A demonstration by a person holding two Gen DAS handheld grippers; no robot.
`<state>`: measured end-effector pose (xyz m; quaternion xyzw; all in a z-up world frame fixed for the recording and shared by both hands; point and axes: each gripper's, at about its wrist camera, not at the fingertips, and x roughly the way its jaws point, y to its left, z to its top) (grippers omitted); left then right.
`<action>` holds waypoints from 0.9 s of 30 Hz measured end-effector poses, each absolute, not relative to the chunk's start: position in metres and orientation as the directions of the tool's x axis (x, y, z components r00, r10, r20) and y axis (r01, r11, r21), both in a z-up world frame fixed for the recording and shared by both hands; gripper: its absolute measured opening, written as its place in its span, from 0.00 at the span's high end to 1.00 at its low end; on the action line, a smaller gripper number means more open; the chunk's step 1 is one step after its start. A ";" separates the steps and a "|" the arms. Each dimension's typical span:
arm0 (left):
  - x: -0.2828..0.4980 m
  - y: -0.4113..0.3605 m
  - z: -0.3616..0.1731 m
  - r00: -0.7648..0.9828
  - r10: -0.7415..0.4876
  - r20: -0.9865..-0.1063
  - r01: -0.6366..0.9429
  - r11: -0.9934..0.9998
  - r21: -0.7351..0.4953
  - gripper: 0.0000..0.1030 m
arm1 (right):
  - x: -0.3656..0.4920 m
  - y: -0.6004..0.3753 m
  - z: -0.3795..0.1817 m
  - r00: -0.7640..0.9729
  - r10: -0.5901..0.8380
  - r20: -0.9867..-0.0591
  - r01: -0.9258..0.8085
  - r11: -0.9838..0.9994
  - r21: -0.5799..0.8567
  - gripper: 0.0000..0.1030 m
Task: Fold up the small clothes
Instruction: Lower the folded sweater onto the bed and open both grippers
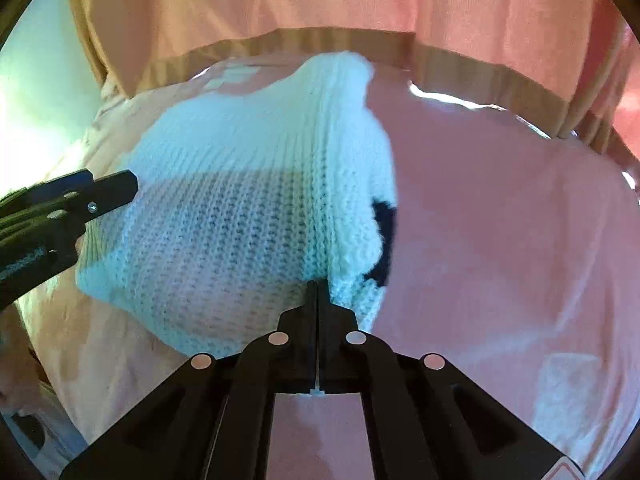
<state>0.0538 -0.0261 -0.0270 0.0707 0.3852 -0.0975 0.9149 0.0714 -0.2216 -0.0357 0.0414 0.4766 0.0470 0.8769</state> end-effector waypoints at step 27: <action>0.040 -0.012 -0.071 0.620 -0.057 -0.783 0.177 0.982 0.069 0.34 | 0.045 -0.222 -0.046 0.562 0.164 -0.811 -0.044 0.985 0.169 1.00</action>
